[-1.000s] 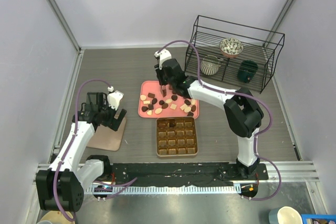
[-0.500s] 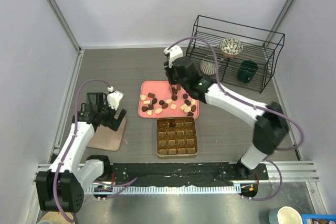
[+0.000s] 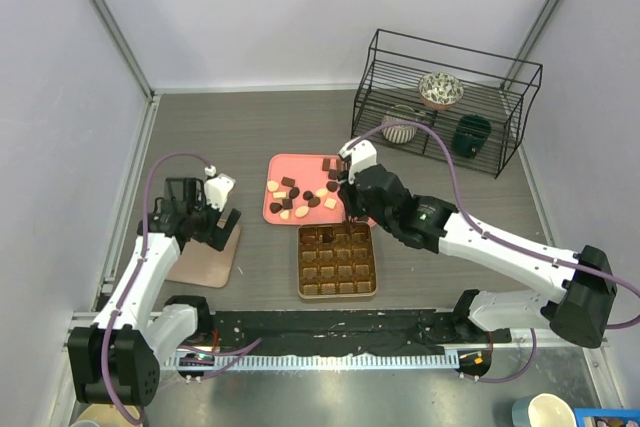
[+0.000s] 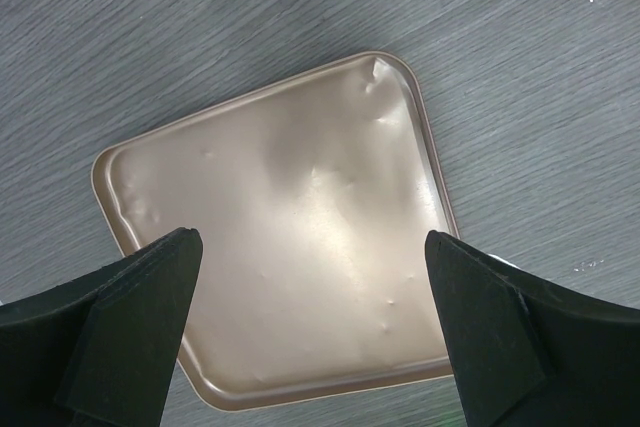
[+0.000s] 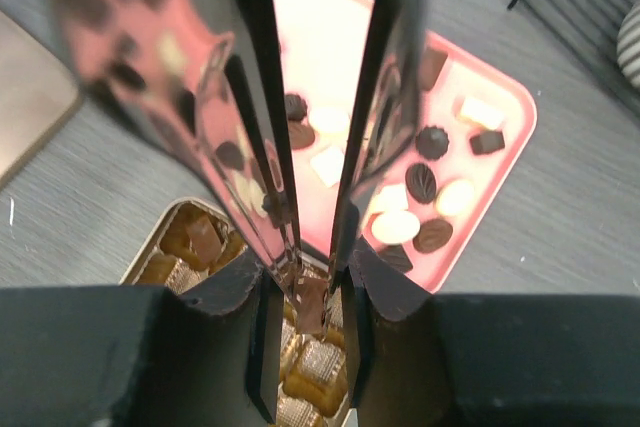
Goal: Pack the chocolate
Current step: Place the fake chocolate in the packing box.
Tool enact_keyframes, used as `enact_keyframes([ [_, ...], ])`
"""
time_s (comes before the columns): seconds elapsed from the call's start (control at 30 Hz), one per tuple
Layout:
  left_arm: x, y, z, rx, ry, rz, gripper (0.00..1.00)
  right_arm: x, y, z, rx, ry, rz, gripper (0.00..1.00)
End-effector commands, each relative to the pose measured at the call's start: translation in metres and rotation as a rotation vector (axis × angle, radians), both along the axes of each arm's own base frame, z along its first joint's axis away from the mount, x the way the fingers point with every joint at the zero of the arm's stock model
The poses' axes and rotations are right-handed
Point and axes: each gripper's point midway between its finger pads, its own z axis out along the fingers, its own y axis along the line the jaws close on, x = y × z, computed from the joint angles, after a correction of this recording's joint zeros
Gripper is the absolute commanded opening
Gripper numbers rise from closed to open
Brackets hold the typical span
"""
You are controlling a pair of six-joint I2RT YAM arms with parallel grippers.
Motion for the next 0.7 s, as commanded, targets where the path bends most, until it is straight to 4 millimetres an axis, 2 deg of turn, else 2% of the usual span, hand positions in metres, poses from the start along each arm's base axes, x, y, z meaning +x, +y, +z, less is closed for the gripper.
enact_keyframes([
  [0.0, 0.002, 0.003, -0.001, 0.003, -0.024, 0.023, 1.0, -0.002, -0.002, 0.011, 0.059, -0.02, -0.033, 0.22],
  [0.23, 0.003, 0.002, -0.001, -0.004, -0.029, 0.027, 1.0, 0.003, 0.011, 0.006, 0.078, -0.02, -0.011, 0.24],
  [0.5, 0.001, 0.003, -0.003, 0.002, -0.021, 0.022, 1.0, 0.004, 0.019, 0.003, 0.089, -0.008, -0.004, 0.41],
  [0.67, 0.0, 0.002, -0.004, -0.001, -0.022, 0.019, 1.0, 0.004, 0.017, 0.01, 0.09, -0.018, -0.003, 0.45],
])
